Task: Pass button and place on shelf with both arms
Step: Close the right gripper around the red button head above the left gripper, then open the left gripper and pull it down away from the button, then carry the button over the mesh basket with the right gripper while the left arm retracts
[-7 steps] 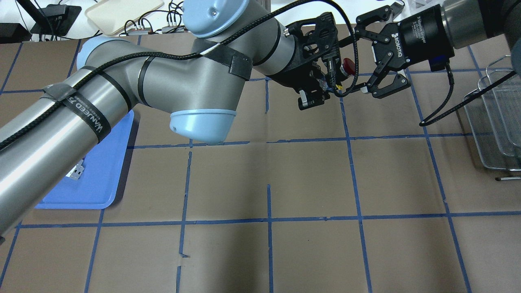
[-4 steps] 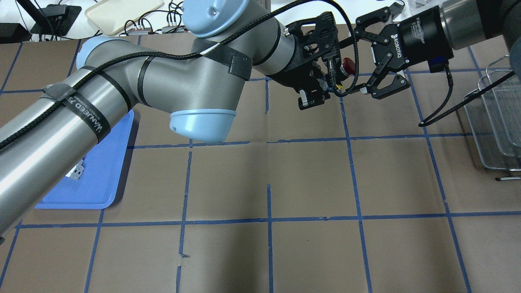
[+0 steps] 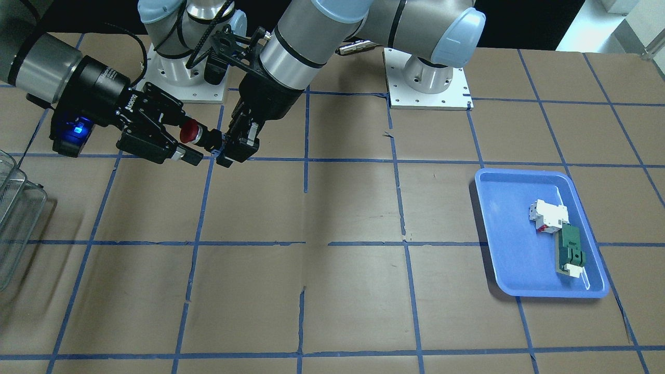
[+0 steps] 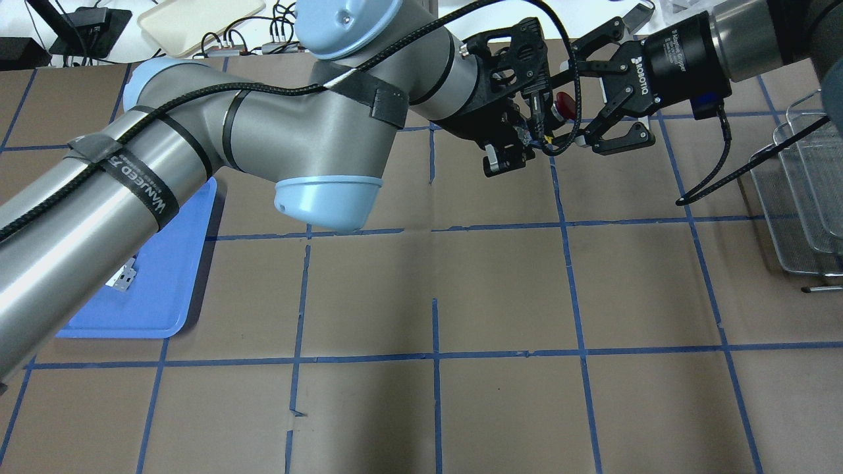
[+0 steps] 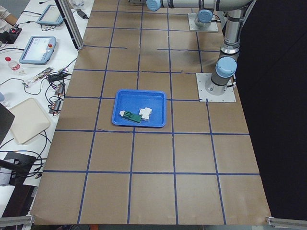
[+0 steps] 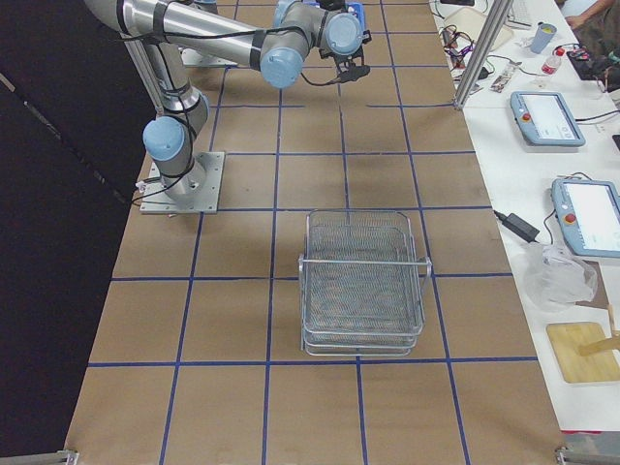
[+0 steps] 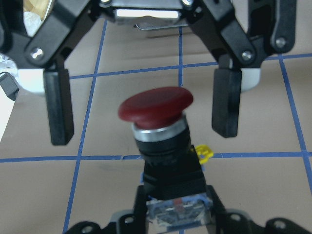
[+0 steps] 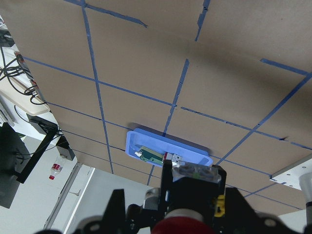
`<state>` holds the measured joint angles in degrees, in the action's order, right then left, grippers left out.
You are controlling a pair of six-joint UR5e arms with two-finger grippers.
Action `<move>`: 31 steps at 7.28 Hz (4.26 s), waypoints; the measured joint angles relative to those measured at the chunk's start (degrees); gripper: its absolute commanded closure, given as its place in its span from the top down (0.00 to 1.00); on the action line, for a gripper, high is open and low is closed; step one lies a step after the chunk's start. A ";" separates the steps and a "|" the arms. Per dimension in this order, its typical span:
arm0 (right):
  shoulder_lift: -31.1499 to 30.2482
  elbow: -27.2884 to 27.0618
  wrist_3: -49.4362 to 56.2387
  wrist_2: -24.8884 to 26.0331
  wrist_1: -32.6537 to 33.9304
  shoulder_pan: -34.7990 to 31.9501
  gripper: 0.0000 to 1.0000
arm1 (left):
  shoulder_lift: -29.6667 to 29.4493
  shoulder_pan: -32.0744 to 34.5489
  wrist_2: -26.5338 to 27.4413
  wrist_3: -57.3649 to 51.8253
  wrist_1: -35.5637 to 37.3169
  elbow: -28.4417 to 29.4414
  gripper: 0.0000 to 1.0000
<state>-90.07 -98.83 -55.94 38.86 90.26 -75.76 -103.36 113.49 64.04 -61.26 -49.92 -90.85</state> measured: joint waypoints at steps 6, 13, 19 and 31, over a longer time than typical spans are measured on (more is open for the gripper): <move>0.16 0.11 0.60 -0.02 -0.09 0.08 0.00 | 0.01 -0.27 -0.44 0.09 0.01 -0.01 0.99; 0.23 0.84 1.88 0.42 1.27 0.73 0.00 | 1.14 -1.10 0.31 -0.08 -1.82 -0.22 1.00; 0.04 2.00 30.46 18.14 4.69 6.11 0.00 | 7.99 -11.29 13.33 -0.09 -21.93 -0.45 1.00; 15.30 13.72 96.81 48.40 11.05 27.77 0.01 | 16.01 -26.13 19.44 45.70 -37.19 -1.80 1.00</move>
<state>-74.77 -85.10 40.88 87.26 101.31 -47.99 -87.35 87.37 83.48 -15.56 -87.12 -92.65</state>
